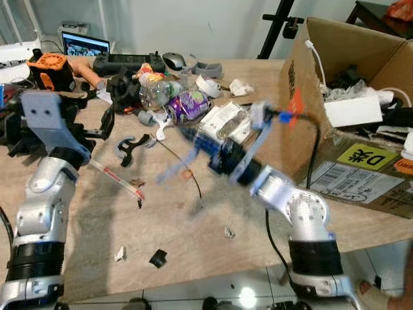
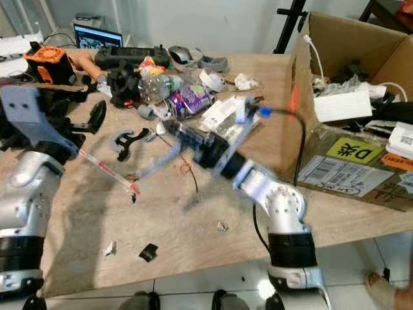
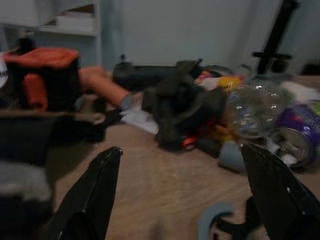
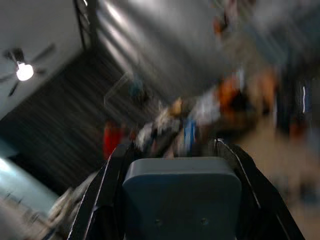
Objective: Picking trash to rubbish bin
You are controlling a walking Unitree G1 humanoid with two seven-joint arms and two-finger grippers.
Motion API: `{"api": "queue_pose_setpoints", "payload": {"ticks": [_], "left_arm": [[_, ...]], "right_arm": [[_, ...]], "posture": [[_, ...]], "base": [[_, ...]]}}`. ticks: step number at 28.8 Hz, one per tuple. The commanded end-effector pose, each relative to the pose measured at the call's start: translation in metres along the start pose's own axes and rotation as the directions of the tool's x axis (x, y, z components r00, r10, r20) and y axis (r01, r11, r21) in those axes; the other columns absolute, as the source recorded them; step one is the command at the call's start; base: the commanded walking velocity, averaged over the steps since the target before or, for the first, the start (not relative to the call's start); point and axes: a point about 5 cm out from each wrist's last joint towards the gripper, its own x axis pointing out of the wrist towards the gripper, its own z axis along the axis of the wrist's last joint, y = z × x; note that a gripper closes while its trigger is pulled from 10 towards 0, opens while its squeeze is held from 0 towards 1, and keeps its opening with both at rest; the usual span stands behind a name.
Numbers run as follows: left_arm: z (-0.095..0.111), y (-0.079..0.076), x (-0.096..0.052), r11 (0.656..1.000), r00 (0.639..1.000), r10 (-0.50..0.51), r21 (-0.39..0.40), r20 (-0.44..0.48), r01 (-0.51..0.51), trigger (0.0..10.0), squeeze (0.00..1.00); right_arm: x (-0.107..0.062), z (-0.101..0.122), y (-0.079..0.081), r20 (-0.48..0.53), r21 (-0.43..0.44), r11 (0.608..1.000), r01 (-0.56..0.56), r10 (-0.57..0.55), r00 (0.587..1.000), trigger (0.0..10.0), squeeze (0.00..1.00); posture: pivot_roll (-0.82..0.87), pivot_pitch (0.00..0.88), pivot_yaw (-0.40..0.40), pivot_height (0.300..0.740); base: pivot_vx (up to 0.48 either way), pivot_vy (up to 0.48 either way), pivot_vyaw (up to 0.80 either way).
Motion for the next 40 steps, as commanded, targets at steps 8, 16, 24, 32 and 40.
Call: {"api": "queue_pose_setpoints", "payload": {"ticks": [8, 16, 24, 32, 40], "left_arm": [[-0.014, -0.037, 0.005, 0.987, 0.992, -0.122, 0.104, -0.027, 0.125, 10.0, 0.0], [-0.019, -0.05, 0.005, 0.98, 0.987, -0.154, 0.121, -0.041, 0.158, 10.0, 0.0], [-0.019, -0.05, 0.003, 0.978, 0.986, -0.161, 0.13, -0.035, 0.164, 10.0, 0.0], [-0.01, -0.071, 0.0, 0.972, 0.972, -0.234, 0.012, 0.029, 0.233, 10.0, 0.0], [-0.011, -0.075, -0.002, 0.97, 0.97, -0.242, 0.007, 0.027, 0.242, 10.0, 0.0]], "right_arm": [[-0.007, 0.124, 0.002, 0.443, -0.303, 0.929, 0.214, -0.061, 0.894, 10.0, 0.0], [-0.055, 0.197, -0.029, 0.623, -0.484, 0.554, 0.677, -0.325, 0.711, 10.0, 0.0], [-0.092, 0.221, -0.049, 0.702, -0.441, 0.351, 0.826, -0.438, 0.561, 10.0, 0.0], [-0.122, 0.236, -0.055, 0.789, -0.365, 0.216, 0.906, -0.444, 0.424, 10.0, 0.0], [-0.127, 0.244, -0.05, 0.842, -0.356, 0.115, 0.927, -0.391, 0.372, 10.0, 0.0]], "posture": [[0.06, 0.239, -0.074, 0.74], [0.04, 0.255, -0.075, 0.74], [0.04, 0.242, -0.077, 0.74], [0.04, 0.232, -0.076, 0.74], [0.04, 0.225, -0.082, 0.74]], "base": [[0.0, 0.0, 0.0], [0.0, 0.0, 0.0], [0.0, 0.0, 0.0], [0.0, 0.0, 0.0], [0.0, 0.0, 0.0]]}}
